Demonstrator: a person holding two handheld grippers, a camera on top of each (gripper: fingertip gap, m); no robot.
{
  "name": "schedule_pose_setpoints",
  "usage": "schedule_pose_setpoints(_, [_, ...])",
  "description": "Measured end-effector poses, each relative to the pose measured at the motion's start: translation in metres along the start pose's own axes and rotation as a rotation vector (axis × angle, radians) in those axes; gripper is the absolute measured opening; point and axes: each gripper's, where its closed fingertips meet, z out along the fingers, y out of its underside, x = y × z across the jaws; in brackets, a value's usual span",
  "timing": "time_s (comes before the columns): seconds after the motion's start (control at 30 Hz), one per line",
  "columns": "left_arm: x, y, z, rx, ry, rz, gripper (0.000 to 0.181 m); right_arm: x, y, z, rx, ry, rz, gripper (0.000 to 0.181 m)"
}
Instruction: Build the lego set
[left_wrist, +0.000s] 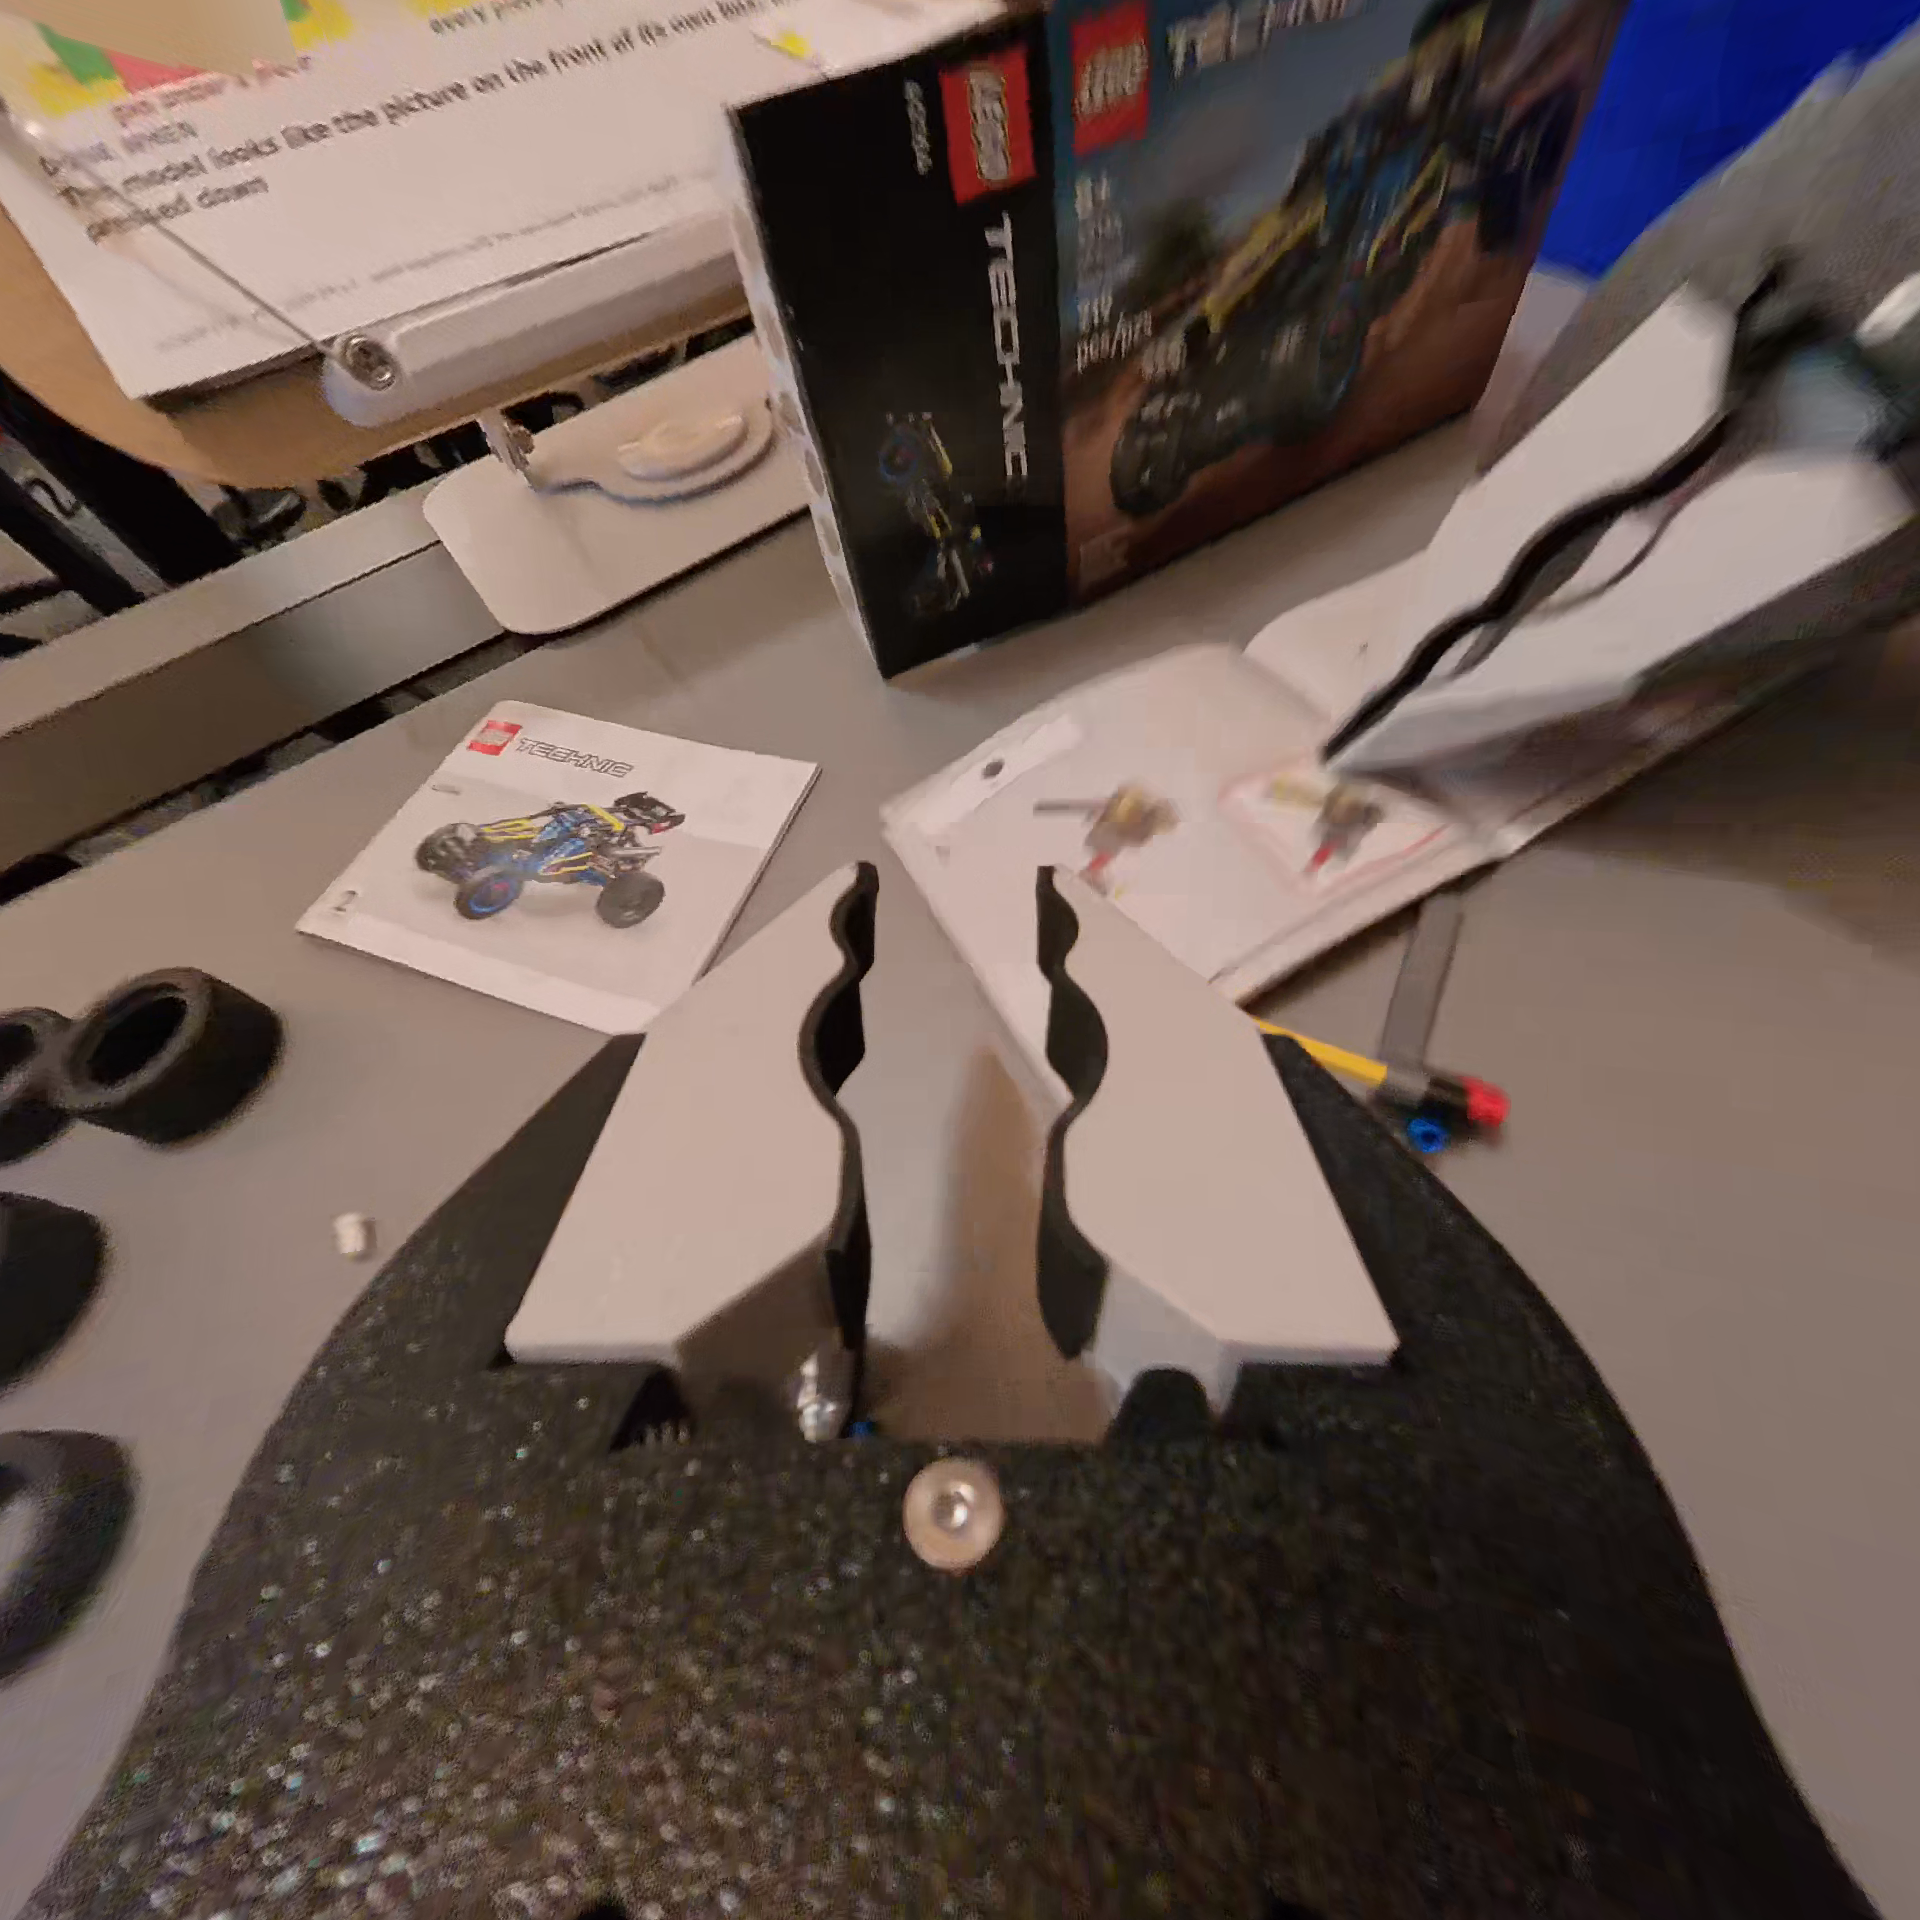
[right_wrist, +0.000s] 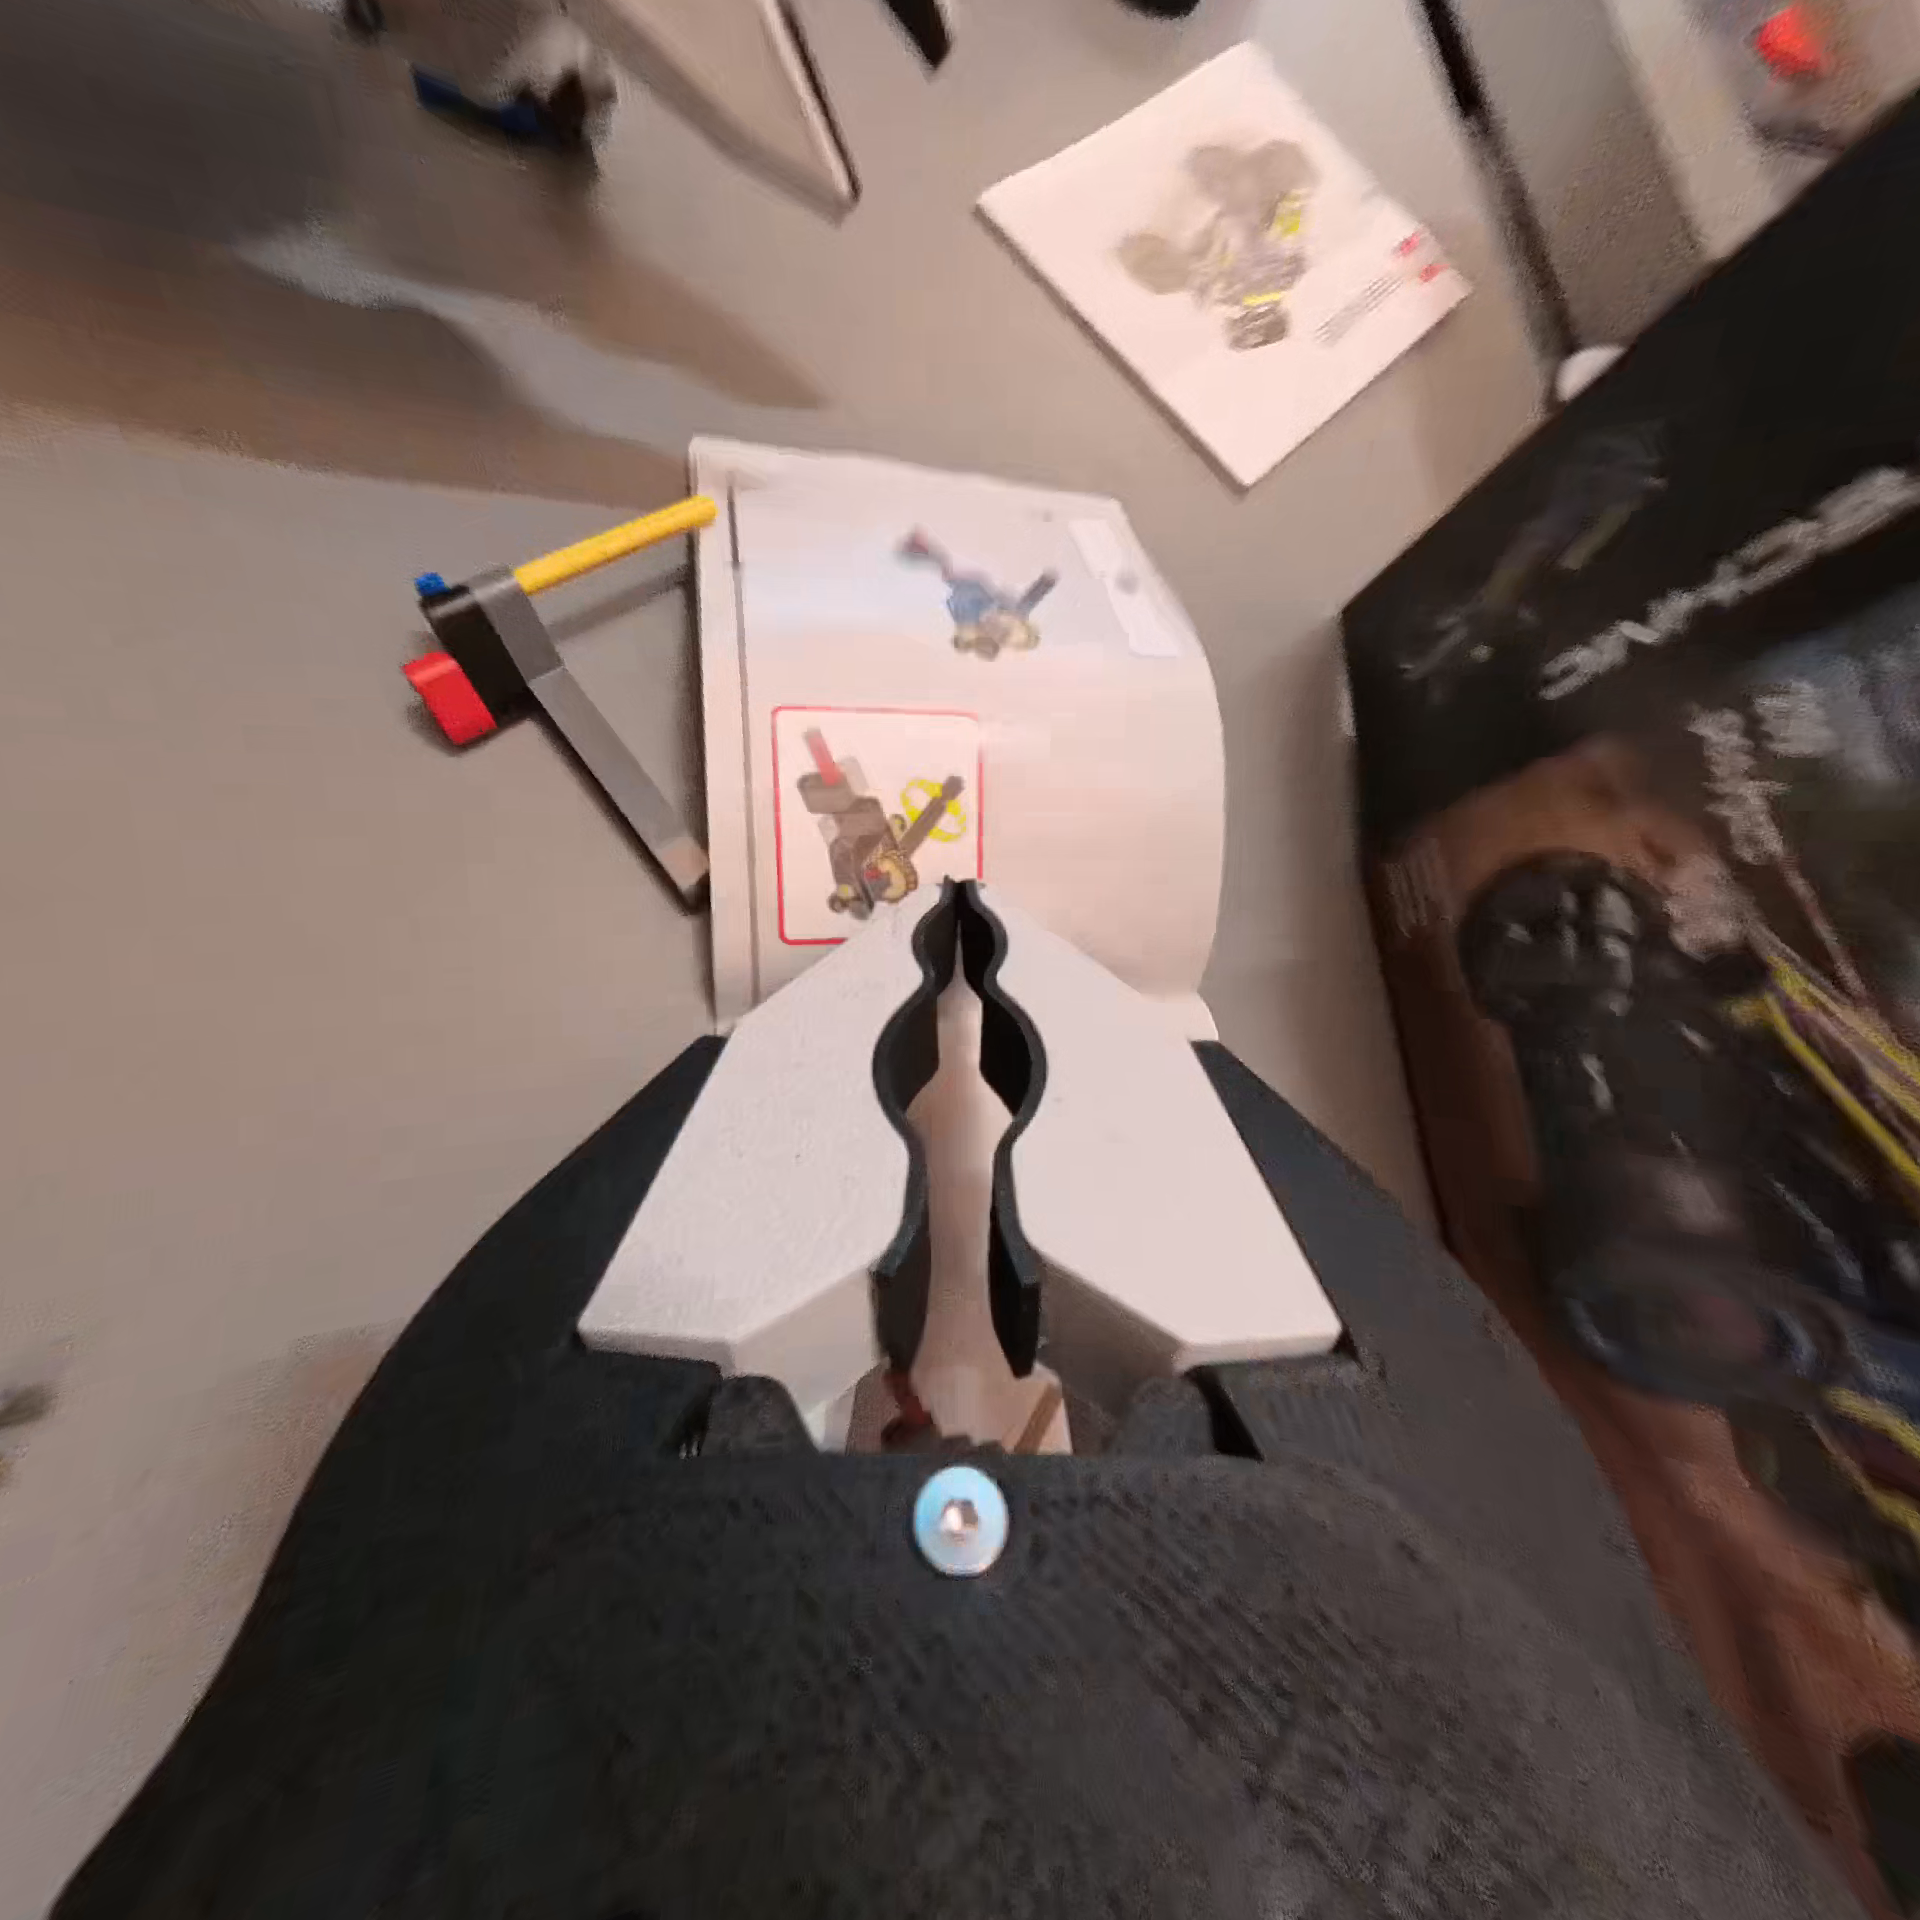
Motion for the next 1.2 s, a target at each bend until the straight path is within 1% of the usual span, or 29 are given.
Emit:
schedule_pose_setpoints(0.07, [0.001, -0.003, -0.006, 0.06, 0.019, -0.086, 0.028, -0.004, 0.007, 0.013, -0.076, -0.037, -0.045, 0.0])
schedule_pose_setpoints(0.1, [0.001, -0.003, -0.009, 0.074, 0.02, -0.104, 0.027, -0.003, 0.001, 0.016, -0.052, -0.029, -0.048, 0.0])
schedule_pose_setpoints(0.2, [-0.005, -0.006, -0.017, 0.09, -0.004, -0.07, 0.025, -0.006, 0.001, 0.017, -0.061, -0.05, -0.015, 0.0])
schedule_pose_setpoints(0.23, [-0.005, -0.005, -0.018, 0.085, -0.006, -0.046, 0.022, -0.006, 0.001, 0.017, -0.053, -0.05, 0.002, 0.0])
schedule_pose_setpoints(0.4, [0.001, 0.009, -0.016, -0.01, -0.001, 0.062, 0.02, -0.006, 0.001, 0.017, -0.004, -0.042, 0.042, 0.0])
schedule_pose_setpoints(0.5, [0.009, 0.016, -0.013, -0.046, 0.03, 0.102, 0.016, -0.003, 0.0, 0.014, 0.012, -0.015, 0.012, 0.0])
schedule_pose_setpoints(0.57, [0.017, 0.019, -0.012, -0.06, 0.082, 0.112, 0.015, 0.003, -0.001, 0.007, 0.02, 0.01, 0.005, 0.0])
schedule_pose_setpoints(0.7, [0.047, 0.013, -0.017, -0.037, 0.245, 0.136, 0.015, 0.007, 0.008, -0.016, -0.005, -0.03, 0.022, 0.0])
schedule_pose_setpoints(0.77, [0.062, 0.009, -0.02, -0.015, 0.318, 0.145, 0.015, 0.001, 0.014, -0.028, -0.022, -0.073, 0.023, 0.0])
schedule_pose_setpoints(0.83, [0.073, 0.01, -0.022, -0.014, 0.374, 0.162, 0.015, 0.001, 0.021, -0.037, -0.033, -0.043, 0.043, 0.0])
schedule_pose_setpoints(0.93, [0.082, 0.014, -0.022, -0.021, 0.395, 0.227, 0.015, -0.017, 0.037, -0.048, -0.105, -0.071, 0.091, 0.0])
schedule_pose_setpoints(1.0, [0.095, 0.015, -0.023, -0.017, 0.446, 0.241, 0.015, -0.03, 0.044, -0.057, -0.109, -0.063, 0.145, 0.0])
schedule_pose_setpoints(1.13, [0.12, 0.013, -0.028, 0.023, 0.524, 0.308, 0.014, -0.069, 0.042, -0.083, -0.034, -0.08, 0.255, 0.024])
schedule_pose_setpoints(1.17, [0.126, 0.011, -0.03, 0.041, 0.54, 0.317, 0.013, -0.081, 0.044, -0.09, -0.035, -0.095, 0.271, 0.029])
schedule_pose_setpoints(1.2, [0.131, 0.008, -0.032, 0.059, 0.552, 0.32, 0.012, -0.089, 0.049, -0.097, -0.054, -0.09, 0.275, 0.03])
